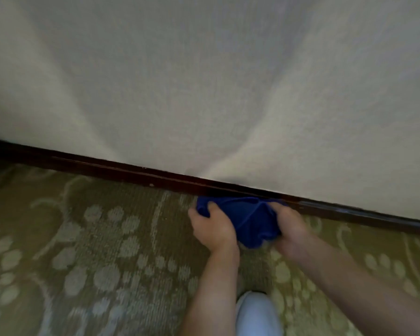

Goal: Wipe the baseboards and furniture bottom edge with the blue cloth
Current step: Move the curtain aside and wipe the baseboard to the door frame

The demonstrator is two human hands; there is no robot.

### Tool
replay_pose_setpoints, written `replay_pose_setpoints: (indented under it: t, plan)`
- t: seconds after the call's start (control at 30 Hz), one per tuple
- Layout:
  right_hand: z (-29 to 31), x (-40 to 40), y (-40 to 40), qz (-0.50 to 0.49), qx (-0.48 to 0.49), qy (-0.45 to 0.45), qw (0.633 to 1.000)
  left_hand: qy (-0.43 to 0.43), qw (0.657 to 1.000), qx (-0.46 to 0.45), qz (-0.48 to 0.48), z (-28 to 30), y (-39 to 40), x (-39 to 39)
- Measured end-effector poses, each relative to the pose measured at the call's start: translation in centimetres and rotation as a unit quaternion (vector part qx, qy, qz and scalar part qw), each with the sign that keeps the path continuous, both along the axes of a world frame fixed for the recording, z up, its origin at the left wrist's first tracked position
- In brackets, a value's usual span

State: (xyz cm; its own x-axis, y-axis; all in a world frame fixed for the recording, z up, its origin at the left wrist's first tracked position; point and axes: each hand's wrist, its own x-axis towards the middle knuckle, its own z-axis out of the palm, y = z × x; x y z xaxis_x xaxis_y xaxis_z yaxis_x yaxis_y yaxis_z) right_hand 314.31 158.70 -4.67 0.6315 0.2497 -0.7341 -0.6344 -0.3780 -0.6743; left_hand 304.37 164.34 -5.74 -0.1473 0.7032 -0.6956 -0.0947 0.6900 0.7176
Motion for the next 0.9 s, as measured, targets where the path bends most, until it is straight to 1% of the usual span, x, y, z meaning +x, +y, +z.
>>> replay_pose_setpoints:
  t: [0.07, 0.17, 0.27, 0.37, 0.43, 0.53, 0.63, 0.7, 0.77, 0.83, 0.9]
  plan:
    - [1.7, -2.1, 0.8, 0.039, 0.013, 0.008, 0.999, -0.034, 0.995, -0.055, 0.074, 1.5, 0.3, -0.7]
    - [5.0, -3.6, 1.2, 0.064, 0.009, -0.002, 0.998, -0.087, 0.987, -0.086, 0.107, 4.3, 0.3, -0.9]
    - [8.7, -2.7, -0.2, 0.068, 0.008, -0.024, 0.997, -0.13, 0.983, -0.101, 0.079, 6.7, -0.2, -0.6]
    - [10.3, -1.4, -2.9, 0.067, 0.004, -0.029, 0.997, -0.111, 0.989, -0.093, 0.043, 7.1, -1.5, -0.4]
    - [8.9, -1.4, -4.2, 0.058, -0.004, -0.012, 0.998, -0.093, 0.991, -0.087, 0.036, 6.4, -2.4, -0.4]
    - [4.6, -1.5, -4.2, 0.048, -0.007, 0.022, 0.999, -0.065, 0.996, -0.056, 0.035, 4.3, -2.3, -0.3]
    - [1.2, -0.2, -2.8, 0.03, 0.022, 0.04, 0.998, -0.04, 0.999, -0.017, 0.015, 1.4, -1.3, 1.0]
    - [0.1, 1.9, -2.5, -0.006, 0.046, 0.05, 0.998, -0.056, 0.998, -0.02, 0.0, 0.5, -1.5, 2.6]
    - [-1.3, 4.6, -3.3, -0.041, 0.049, 0.064, 0.996, -0.065, 0.997, -0.035, -0.025, 0.0, -2.2, 5.0]
    - [-2.5, 7.2, -4.7, -0.073, 0.04, 0.082, 0.993, -0.054, 0.996, -0.041, -0.05, -1.1, -3.3, 7.8]
    - [-3.2, 9.7, -6.3, -0.129, 0.034, 0.095, 0.986, -0.036, 0.995, -0.044, -0.088, -3.5, -4.9, 10.6]
